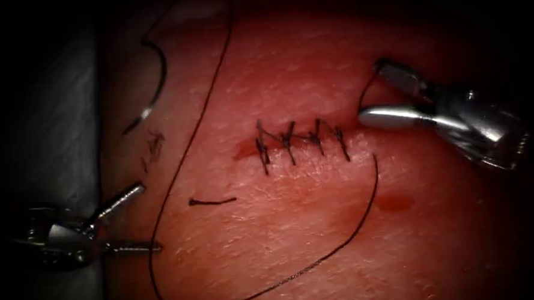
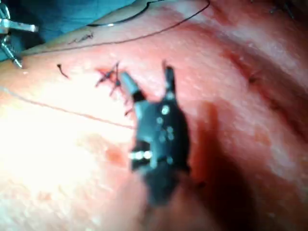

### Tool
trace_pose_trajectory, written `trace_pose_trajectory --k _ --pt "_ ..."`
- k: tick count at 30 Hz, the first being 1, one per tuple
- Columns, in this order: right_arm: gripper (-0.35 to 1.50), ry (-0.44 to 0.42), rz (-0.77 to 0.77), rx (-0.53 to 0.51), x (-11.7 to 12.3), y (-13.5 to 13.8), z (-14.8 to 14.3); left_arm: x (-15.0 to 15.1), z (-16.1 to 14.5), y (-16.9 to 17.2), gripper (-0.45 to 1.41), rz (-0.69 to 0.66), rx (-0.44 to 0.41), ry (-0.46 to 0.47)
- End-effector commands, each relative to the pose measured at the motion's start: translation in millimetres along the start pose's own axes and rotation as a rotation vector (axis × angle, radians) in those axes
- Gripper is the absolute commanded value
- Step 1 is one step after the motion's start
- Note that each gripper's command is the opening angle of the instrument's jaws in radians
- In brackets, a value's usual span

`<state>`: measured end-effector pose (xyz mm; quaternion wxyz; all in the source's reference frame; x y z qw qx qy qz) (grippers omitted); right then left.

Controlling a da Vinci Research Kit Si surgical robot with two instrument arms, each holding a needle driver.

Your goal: Wound Closure

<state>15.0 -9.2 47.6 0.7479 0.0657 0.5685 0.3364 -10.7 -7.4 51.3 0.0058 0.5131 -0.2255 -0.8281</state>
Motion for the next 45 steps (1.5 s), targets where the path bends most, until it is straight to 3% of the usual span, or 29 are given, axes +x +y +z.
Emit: trace_pose_trajectory --k 1,4,9,11,12,19,24,29,33,38,43,44,45 --pt "1.18 -0.001 0.003 0.003 -0.8 -0.8 0.5 -0.3 1.0 0.8 0.51 0.005 -0.003 0.006" --pt "1.18 -0.001 0.003 0.003 -0.8 -0.8 0.5 -0.2 1.3 0.9 0.51 0.006 -0.001 0.027" --pt "1.16 -0.001 0.003 0.003 -0.8 -0.8 0.5 -0.4 1.5 0.5 0.31 0.027 0.006 0.031" --pt "1.16 0.0 0.003 0.003 -0.8 -0.8 0.5 -0.5 1.5 0.4 0.01 0.032 0.009 0.024" --pt "1.16 0.0 0.003 0.003 -0.8 -0.8 0.5 -0.5 1.5 0.3 -0.43 0.031 0.011 0.019" --pt "1.21 0.005 0.002 0.013 -0.7 -1.1 -0.9 0.5 0.7 0.4 -0.45 0.065 -0.01 -0.005" --pt "1.25 0.018 -0.043 0.04 0.0 -1.7 -4.6 2.7 0.2 -2.2 -0.45 0.069 -0.002 0.002" --pt "1.32 0.025 -0.15 0.055 1.9 -2.4 -7.1 4.4 1.2 -5.2 -0.45 0.058 0.036 0.051" --pt "1.32 0.018 -0.201 0.068 3.4 -3.3 -7.1 5.5 3.0 -6.2 -0.45 0.053 0.006 0.06" --pt "0.98 -0.097 -0.25 0.194 3.7 -5.5 -3.8 6.3 6.0 -6.0 -0.45 0.049 -0.016 0.059" --pt "0.64 -0.131 -0.293 0.267 2.8 -7.0 0.4 6.9 8.9 -6.5 -0.45 0.041 -0.03 0.047" --pt "0.44 -0.14 -0.302 0.288 2.3 -7.4 1.2 7.0 9.3 -6.8 -0.45 0.038 -0.03 0.047" --pt "0.02 -0.158 -0.312 0.313 1.9 -7.8 1.5 7.1 9.8 -7.2 -0.45 0.034 -0.029 0.045"
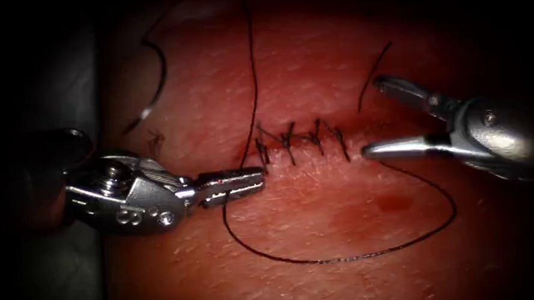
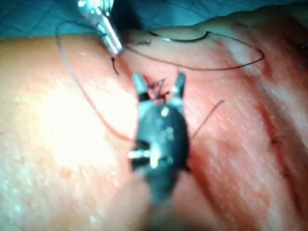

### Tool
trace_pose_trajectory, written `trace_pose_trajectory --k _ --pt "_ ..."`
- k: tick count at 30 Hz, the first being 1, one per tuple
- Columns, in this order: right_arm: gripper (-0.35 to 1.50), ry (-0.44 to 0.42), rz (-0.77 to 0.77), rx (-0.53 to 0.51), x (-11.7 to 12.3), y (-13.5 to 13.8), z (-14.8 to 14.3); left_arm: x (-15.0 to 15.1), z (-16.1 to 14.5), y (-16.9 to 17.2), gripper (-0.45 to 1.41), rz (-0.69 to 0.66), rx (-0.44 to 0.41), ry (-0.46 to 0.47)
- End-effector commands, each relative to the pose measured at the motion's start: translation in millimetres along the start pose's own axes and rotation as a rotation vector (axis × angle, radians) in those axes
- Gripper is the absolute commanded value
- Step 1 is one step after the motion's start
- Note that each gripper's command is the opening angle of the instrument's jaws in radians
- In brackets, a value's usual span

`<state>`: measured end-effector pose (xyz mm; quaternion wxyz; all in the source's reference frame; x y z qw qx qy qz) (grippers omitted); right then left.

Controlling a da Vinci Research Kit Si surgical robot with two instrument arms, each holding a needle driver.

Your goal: Wound Closure

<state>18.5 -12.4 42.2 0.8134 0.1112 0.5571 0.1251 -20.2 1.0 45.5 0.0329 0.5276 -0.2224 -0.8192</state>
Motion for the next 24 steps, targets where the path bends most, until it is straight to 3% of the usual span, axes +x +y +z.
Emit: trace_pose_trajectory --k 1,6,11,17,24 --pt "-0.35 -0.023 -0.014 0.048 -0.8 -1.5 2.0 -0.3 1.0 0.0 -0.45 -0.005 0.001 -0.005" --pt "-0.35 -0.065 -0.057 0.147 -2.1 -3.3 2.6 -0.5 2.4 -2.8 -0.45 -0.037 0.02 -0.042" --pt "-0.35 -0.072 -0.067 0.2 -1.7 -4.5 2.1 -1.6 5.0 -5.2 -0.45 -0.059 0.072 -0.114" --pt "-0.35 -0.046 -0.079 0.242 -1.1 -5.1 2.7 -3.2 9.5 -4.5 -0.45 -0.056 0.116 -0.215" --pt "-0.35 -0.008 -0.07 0.218 -0.9 -4.9 3.2 -5.3 13.0 -2.1 -0.45 0.024 0.169 -0.387"
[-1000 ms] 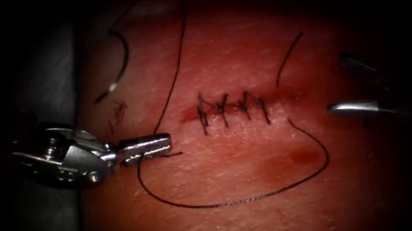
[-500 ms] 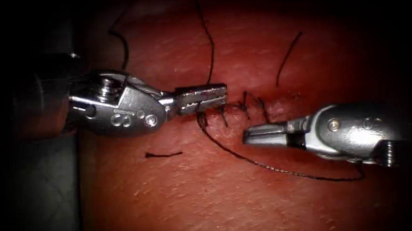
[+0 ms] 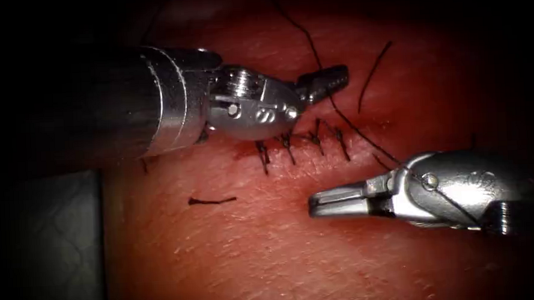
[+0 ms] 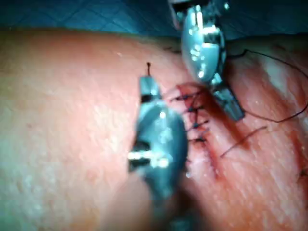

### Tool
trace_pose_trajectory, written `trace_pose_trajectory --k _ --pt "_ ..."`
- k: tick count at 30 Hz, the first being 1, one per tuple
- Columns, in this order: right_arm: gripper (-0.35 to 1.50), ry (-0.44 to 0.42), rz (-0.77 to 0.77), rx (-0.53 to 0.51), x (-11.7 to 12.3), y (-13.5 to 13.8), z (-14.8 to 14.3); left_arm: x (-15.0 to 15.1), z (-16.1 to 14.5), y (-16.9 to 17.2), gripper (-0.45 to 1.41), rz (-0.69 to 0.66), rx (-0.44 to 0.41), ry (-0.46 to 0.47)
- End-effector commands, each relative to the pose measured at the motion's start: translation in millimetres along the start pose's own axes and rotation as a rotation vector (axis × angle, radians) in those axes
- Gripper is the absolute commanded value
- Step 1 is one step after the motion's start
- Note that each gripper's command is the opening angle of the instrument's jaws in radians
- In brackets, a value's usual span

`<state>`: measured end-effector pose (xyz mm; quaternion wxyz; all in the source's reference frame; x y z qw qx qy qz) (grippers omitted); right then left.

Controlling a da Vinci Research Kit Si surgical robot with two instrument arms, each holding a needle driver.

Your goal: Wound Closure

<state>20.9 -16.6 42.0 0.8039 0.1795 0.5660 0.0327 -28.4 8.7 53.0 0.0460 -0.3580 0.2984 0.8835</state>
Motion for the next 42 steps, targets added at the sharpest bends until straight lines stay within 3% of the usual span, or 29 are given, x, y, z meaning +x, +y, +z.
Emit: trace_pose_trajectory --k 1,5,8,13,18,19,21,22,23,35,42 --pt "-0.35 0.01 0.004 -0.005 -0.4 -0.5 1.1 -0.3 1.0 1.0 -0.45 0.005 0.009 -0.021" --pt "-0.35 0.047 0.01 -0.043 0.1 0.1 0.9 -1.2 1.3 2.6 -0.45 0.042 0.03 -0.059" --pt "-0.35 0.099 0.031 -0.135 1.1 1.8 -0.3 -1.3 0.6 3.9 -0.45 0.075 0.063 -0.08" --pt "-0.35 0.147 0.052 -0.242 2.3 3.9 -2.6 -0.3 -1.4 4.7 -0.45 0.087 0.083 -0.08" --pt "-0.35 0.167 0.063 -0.285 2.5 4.7 -2.3 1.5 -3.0 5.0 -0.45 0.098 0.09 -0.076" --pt "-0.03 0.163 0.065 -0.302 2.5 4.9 -1.9 1.9 -3.2 5.0 -0.45 0.103 0.095 -0.073" --pt "0.96 0.141 0.078 -0.372 2.4 5.3 -1.1 2.7 -3.7 5.2 -0.45 0.108 0.097 -0.07" --pt "1.25 0.123 0.084 -0.398 2.3 5.6 -0.8 3.0 -3.9 5.2 -0.45 0.108 0.097 -0.073" --pt "1.31 0.116 0.089 -0.414 2.2 5.8 -0.6 3.4 -4.2 5.3 -0.45 0.115 0.097 -0.071" --pt "1.33 0.002 0.119 -0.513 -0.8 6.9 -1.1 4.2 -10.4 4.7 -0.45 0.129 0.119 -0.062" --pt "1.28 -0.072 0.111 -0.462 -2.3 6.4 -0.3 5.6 -13.1 2.5 -0.45 0.148 0.157 -0.061"
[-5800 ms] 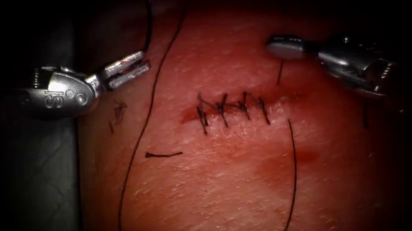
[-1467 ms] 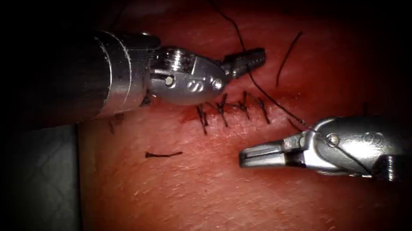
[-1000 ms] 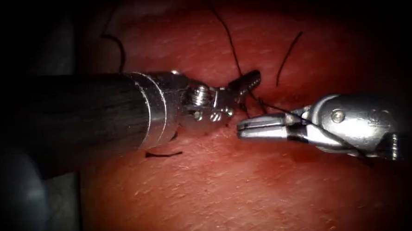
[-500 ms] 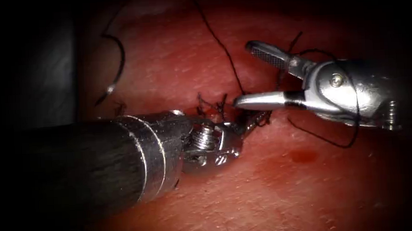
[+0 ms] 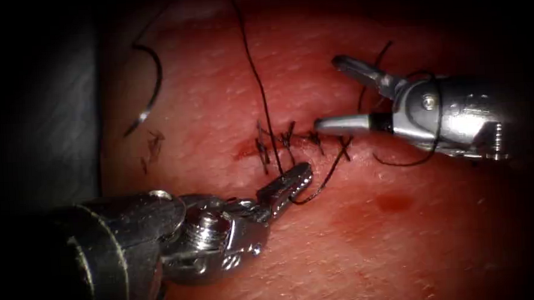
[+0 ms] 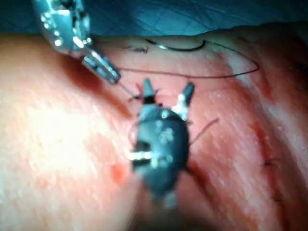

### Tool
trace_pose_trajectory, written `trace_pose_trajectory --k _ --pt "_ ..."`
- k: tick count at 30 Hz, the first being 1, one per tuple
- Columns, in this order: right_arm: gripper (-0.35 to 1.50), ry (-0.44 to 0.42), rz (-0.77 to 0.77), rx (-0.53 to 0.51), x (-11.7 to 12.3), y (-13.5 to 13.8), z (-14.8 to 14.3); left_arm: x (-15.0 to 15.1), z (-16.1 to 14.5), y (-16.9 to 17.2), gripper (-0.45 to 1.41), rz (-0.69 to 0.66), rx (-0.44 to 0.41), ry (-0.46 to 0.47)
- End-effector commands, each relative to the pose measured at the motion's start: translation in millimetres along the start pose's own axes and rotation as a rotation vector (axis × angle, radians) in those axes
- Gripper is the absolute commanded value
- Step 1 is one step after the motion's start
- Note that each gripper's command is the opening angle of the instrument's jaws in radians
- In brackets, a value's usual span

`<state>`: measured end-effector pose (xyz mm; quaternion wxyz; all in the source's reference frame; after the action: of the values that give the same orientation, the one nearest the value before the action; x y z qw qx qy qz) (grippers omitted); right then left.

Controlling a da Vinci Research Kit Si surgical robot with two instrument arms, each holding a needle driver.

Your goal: Wound Closure

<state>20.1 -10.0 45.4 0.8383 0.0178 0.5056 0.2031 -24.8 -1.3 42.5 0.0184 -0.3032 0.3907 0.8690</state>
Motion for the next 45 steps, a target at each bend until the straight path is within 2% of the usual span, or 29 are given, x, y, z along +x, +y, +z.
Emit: trace_pose_trajectory --k 1,6,10,15,22,29,39,45 --pt "1.28 -0.024 -0.008 0.022 -0.9 -1.2 0.8 0.3 0.4 0.1 -0.45 0.002 0.006 0.001" --pt "1.25 -0.092 -0.041 0.083 -2.5 -2.2 1.1 0.8 0.6 -2.7 -0.45 0.011 0.029 -0.002" --pt "1.21 -0.091 -0.064 0.156 -3.3 -3.5 1.2 0.8 2.0 -5.1 -0.45 0.029 0.041 -0.012" --pt "1.13 -0.071 -0.074 0.235 -3.4 -5.1 1.0 0.2 4.9 -6.1 -0.45 0.059 0.036 -0.031" --pt "1.11 -0.029 -0.079 0.316 -3.2 -6.2 0.9 -0.8 9.5 -4.1 -0.45 0.087 -0.004 -0.035" --pt "1.11 0.012 -0.076 0.383 -3.3 -7.0 0.9 -1.7 12.5 -2.7 -0.45 0.112 -0.036 -0.025" --pt "1.11 0.144 -0.038 0.406 -3.5 -7.0 0.1 -3.2 12.9 -0.6 -0.45 0.156 -0.082 -0.014" --pt "1.08 0.264 0.009 0.426 -3.1 -6.7 0.1 -3.0 12.9 0.3 -0.45 0.164 -0.091 -0.001"
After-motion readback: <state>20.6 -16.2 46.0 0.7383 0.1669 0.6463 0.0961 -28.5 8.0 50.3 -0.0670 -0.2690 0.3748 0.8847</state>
